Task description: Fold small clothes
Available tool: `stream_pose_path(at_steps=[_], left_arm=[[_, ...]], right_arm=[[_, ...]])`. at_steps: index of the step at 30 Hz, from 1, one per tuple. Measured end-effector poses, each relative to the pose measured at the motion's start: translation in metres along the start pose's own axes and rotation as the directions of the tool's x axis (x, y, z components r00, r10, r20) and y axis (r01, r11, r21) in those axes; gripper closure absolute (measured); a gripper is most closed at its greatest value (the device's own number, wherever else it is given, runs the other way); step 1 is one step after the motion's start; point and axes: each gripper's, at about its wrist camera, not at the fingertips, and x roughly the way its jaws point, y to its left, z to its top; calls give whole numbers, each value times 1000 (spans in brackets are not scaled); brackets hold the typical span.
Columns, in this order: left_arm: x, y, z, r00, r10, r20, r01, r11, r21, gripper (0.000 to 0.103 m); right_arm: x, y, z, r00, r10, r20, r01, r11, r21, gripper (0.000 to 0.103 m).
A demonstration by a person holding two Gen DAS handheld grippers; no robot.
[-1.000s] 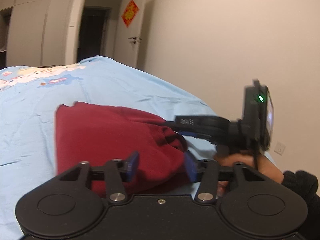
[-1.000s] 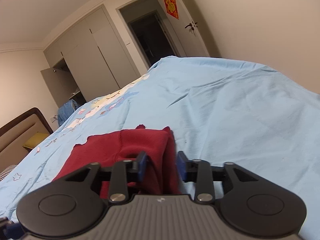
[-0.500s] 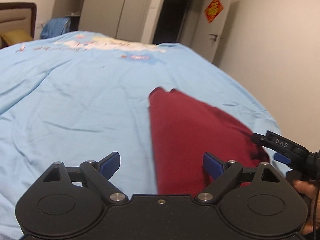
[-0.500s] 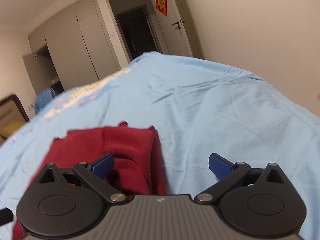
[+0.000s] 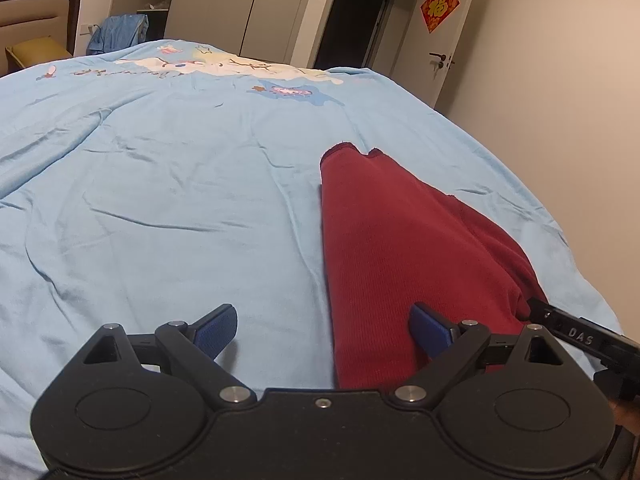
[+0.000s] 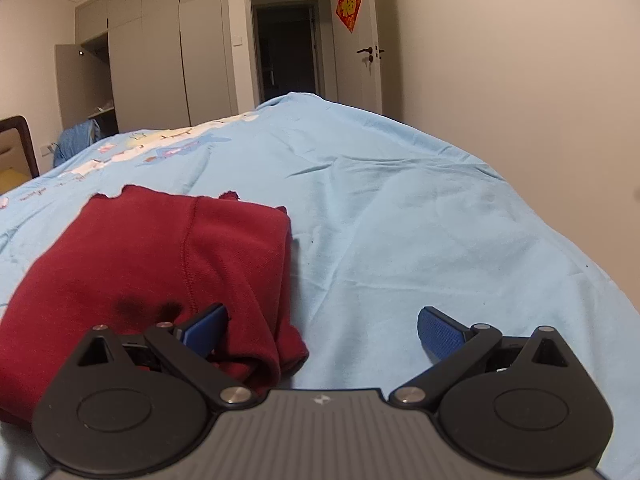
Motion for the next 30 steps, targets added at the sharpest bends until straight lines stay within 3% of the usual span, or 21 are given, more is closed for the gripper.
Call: stream_pose_path(at_steps=[9,20,30], left_arm=[[1,1,-1,1000,-5,-9,5,1000,-16,9],[3,3,-2,1000,-9,-15,8,1000,-22,8],[3,2,-3,1000,-8,-18,8,1000,-19,7]], right_arm=[[4,-14,29,996,73,49,-76,995,67,0],[66,8,42,1000,-2,-29,-1,992,-128,0],[78,-5,36,1000,-6,4,7,996,-87,0]])
